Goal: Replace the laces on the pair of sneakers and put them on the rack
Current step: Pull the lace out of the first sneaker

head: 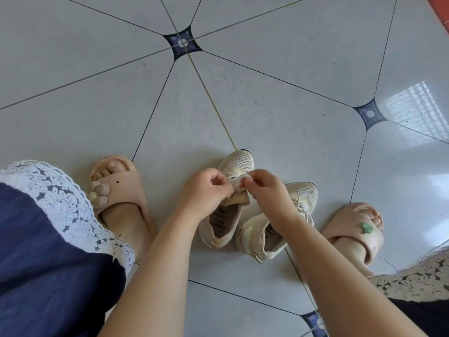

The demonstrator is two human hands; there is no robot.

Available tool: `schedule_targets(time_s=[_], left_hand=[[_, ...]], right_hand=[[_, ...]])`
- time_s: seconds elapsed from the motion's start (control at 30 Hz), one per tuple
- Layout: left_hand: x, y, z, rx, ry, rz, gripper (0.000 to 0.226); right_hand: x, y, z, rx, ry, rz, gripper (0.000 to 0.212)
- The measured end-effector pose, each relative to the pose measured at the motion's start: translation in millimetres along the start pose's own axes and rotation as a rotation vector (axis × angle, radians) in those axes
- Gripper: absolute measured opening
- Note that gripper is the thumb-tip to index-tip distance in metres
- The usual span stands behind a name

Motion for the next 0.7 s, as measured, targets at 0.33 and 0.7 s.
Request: schedule_targets(time_s=[0.33, 0.7], left_hand=[[2, 0, -3, 0.174, 0.063, -0.26, 0.018], [-2, 2, -9, 0.03, -0.055, -0.456, 0.025]], right_hand=[[2, 0, -3, -0.148, -0.05, 0.797, 0.038], [11, -1, 9, -0.175, 0.147, 0.829, 0.012]])
Point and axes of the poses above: each hand's wrist, its own z-axis towards the middle knuckle, its own x-axis out of the back of the hand, y = z × x, the point moved 2 cm from there along z, towards the middle knuckle, and after that the axes turned 8 degrees about z, right-handed, at the moved point
